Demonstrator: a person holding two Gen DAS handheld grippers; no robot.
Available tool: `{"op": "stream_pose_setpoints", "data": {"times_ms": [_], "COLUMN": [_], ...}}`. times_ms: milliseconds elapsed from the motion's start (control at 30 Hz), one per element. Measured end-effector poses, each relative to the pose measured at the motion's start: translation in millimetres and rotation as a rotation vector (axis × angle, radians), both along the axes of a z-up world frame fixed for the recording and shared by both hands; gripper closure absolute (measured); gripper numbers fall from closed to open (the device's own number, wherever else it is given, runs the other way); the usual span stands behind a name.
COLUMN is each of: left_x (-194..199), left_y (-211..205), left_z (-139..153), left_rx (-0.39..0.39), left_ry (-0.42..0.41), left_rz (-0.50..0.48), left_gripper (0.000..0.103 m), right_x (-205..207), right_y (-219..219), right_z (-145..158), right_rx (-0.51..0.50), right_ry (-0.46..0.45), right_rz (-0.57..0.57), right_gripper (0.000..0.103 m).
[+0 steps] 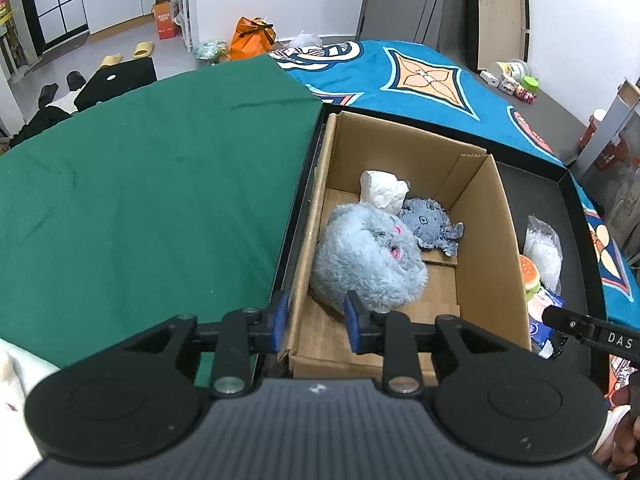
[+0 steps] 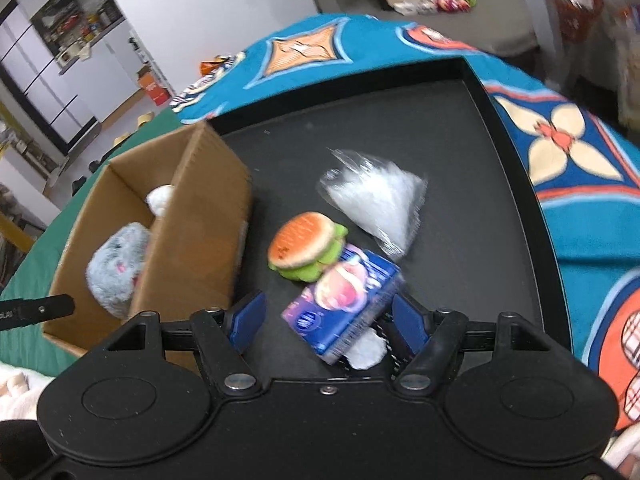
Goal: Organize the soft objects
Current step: 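Lower the right gripper and grasp the blue-and-pink tissue package, then carry the tissue package with the right gripper and release it into the box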
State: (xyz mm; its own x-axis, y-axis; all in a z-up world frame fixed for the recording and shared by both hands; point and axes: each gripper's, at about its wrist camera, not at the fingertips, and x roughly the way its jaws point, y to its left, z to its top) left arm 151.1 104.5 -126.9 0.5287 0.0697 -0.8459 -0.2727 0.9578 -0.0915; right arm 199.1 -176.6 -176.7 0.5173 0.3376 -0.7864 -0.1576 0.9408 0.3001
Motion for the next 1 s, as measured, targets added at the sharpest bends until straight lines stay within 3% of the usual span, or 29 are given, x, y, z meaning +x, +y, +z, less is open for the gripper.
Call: {"op": "stream_pose_setpoints", "data": {"times_ms": [233, 467, 733, 1000], "left_x": [4.7, 11.4, 15.1, 15.4], "left_y": [-13.2, -22.0, -26.6, -27.3], "left_z": [-3.7, -6.4, -7.7, -6.8], "left_rx": [0.047, 0.092, 0.121, 0.121], "left_ry": [0.025, 0.049, 0.070, 0.075], "left_rz": [-0.014, -0.027, -0.025, -0.020], "left_gripper": [0.058, 0.052, 0.051, 0.051], "right_x": [8.4, 18.5, 24.3, 17.2], "right_y": [-17.1, -26.6, -30.8, -43.7], "right_z": [-20.1, -34.4, -40.4, -27.4], "right_rx": [0.083, 0.151, 0.211, 0.246], "right_ry": [0.046, 0.064, 0.077, 0.077], "right_rz": [-0.051, -0.105, -0.108, -0.142], "right_gripper": [0.037, 0.043, 0.070, 0.082]}}
